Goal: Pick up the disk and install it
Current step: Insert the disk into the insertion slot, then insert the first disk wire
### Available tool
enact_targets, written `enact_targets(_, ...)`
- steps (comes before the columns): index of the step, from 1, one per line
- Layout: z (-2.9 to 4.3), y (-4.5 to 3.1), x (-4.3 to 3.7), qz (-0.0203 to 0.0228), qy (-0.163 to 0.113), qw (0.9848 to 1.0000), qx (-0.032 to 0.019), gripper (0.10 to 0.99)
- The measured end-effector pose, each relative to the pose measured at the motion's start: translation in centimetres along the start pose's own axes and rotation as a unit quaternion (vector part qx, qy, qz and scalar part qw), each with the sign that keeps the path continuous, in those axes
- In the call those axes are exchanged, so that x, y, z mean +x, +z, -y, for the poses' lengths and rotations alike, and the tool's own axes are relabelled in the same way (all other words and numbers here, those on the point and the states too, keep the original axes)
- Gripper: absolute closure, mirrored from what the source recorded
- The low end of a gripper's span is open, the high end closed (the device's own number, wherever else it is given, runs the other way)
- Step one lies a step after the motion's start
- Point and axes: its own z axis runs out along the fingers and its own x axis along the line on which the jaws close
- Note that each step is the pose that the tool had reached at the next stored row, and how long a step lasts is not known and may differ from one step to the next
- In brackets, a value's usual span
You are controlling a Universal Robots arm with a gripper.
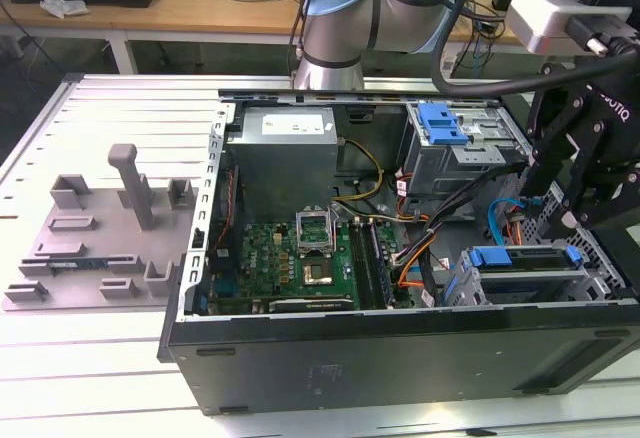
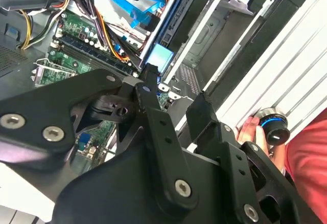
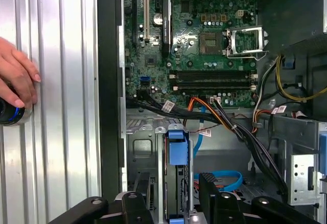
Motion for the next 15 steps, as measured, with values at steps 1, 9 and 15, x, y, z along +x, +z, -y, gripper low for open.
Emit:
enact_targets(1, 0.00, 0.01, 0.00, 0.0000, 0.000, 1.0000, 0.0000, 0.584)
enact_targets(9, 0.00, 0.04, 0.00, 0.0000, 0.000, 1.0000, 0.0000, 0.584)
enact_targets(15, 0.00, 0.10, -0.16, -0.0006, 0.000, 1.0000, 0.0000, 0.584)
